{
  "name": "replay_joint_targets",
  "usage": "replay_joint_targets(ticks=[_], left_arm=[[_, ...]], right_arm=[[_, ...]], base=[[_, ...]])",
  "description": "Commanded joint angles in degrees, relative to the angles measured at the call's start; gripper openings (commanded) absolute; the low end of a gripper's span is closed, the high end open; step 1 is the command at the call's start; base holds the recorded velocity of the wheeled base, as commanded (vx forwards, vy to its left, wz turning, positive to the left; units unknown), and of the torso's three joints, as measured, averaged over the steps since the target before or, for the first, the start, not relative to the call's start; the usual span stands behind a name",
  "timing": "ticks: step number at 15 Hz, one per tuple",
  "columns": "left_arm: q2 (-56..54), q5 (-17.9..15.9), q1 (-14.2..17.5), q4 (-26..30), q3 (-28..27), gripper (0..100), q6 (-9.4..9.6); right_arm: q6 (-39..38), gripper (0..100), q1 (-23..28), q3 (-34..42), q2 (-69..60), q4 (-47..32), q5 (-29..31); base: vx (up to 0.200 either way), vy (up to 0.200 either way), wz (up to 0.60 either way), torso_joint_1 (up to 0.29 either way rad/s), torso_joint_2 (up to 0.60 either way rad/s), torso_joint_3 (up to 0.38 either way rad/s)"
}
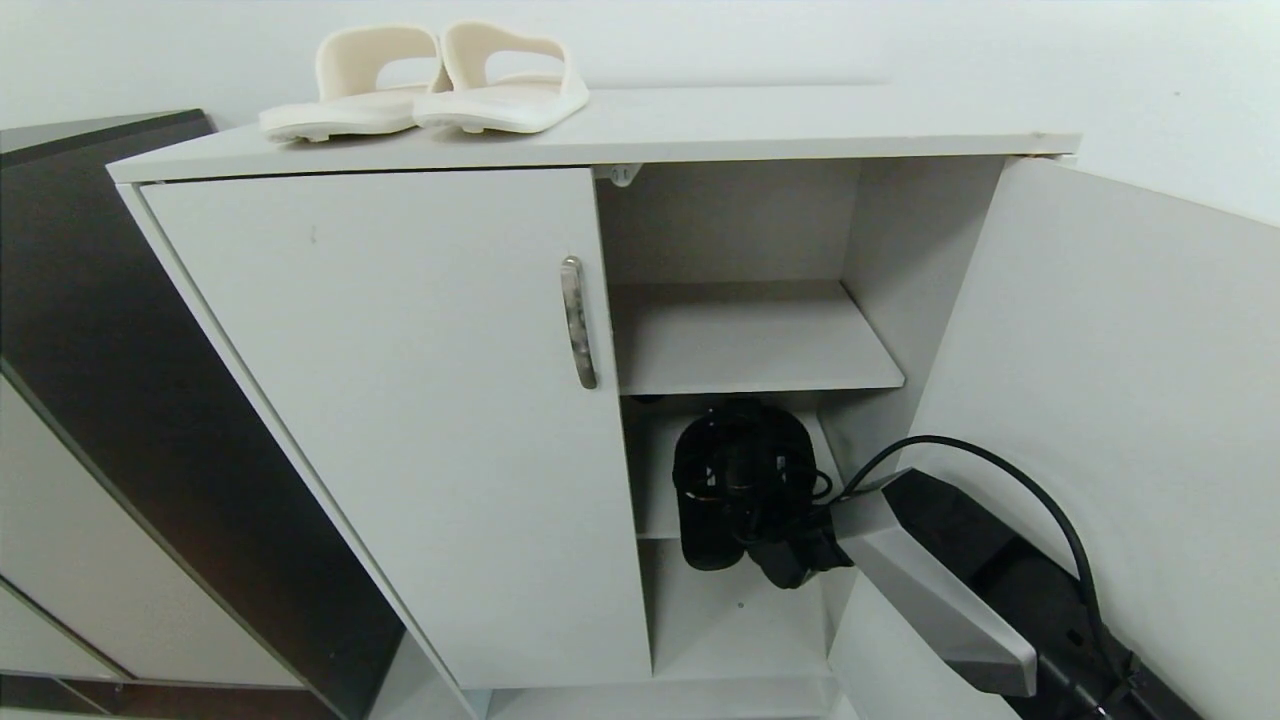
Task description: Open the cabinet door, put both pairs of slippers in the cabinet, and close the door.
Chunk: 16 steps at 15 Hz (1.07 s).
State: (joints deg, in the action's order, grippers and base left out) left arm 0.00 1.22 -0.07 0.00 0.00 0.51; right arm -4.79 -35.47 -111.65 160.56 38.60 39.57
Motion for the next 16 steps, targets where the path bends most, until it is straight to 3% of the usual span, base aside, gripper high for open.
replay_joint_targets(ticks=[1, 3, 9, 13, 16], left_arm=[[0.1, 0.0, 0.0, 0.0, 0.0, 0, 0.02], [0.1, 0.0, 0.0, 0.0, 0.0, 0, 0.02], [0.1, 0.0, 0.0, 0.0, 0.0, 0, 0.02], [0.1, -0.2, 0.0, 0.0, 0.0, 0, 0.45], [0.1, -0.3, 0.0, 0.0, 0.0, 0, 0.45]], right_arm=[[0.0, 100, 0.0, 0.0, 0.4, 0.3, 0.1], [0.0, 100, -0.3, 2.1, -1.1, 0.9, 0.2], [0.3, 100, -1.9, 19.1, -9.0, 9.0, 0.9], [0.4, 100, -4.0, 32.9, -15.3, 17.0, 1.5], [0.4, 100, -8.4, 49.2, -22.7, 25.7, 1.5]], base=[[0.0, 0.0, 0.0, 0.0, 0.0, 0.0], [0.0, 0.0, 0.0, 0.0, 0.0, 0.0], [0.0, 0.0, 0.0, 0.0, 0.0, 0.0], [0.0, 0.0, 0.0, 0.0, 0.0, 0.0], [0.0, 0.0, 0.0, 0.0, 0.0, 0.0]])
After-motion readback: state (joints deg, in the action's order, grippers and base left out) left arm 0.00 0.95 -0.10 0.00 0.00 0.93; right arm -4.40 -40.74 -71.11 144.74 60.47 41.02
